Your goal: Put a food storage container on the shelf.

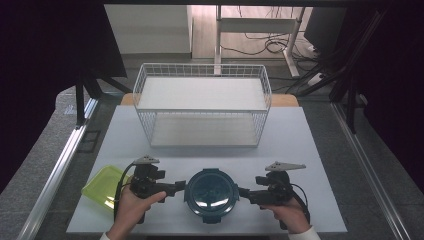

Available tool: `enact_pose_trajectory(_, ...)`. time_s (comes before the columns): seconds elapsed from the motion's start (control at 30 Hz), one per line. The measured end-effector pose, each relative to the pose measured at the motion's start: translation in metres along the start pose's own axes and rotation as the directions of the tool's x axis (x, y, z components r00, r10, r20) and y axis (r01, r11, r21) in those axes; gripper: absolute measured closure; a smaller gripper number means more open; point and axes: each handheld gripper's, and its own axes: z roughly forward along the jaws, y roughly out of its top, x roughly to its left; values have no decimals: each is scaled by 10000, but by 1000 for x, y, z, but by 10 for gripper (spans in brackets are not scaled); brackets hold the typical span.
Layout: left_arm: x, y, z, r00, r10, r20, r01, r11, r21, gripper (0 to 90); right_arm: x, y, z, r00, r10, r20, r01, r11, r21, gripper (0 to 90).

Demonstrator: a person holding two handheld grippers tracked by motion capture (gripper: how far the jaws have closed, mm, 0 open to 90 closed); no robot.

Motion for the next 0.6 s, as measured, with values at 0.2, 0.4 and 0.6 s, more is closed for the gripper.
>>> enact_pose_trajectory(0.2,3,-3,8,9965,-617,571,610,9980,141,69,8,0,11,9985,390,-389,-381,9990,248,123)
enact_pose_trajectory(0.4,-4,-1,20,9941,-659,860,621,9970,463,69,6,-5,22,9944,958,-453,-937,9945,469,110)
enact_pose_trajectory(0.6,-5,-6,34,9863,-1021,1295,905,9916,926,77,5,-8,35,9838,1538,-916,-1467,9860,796,106)
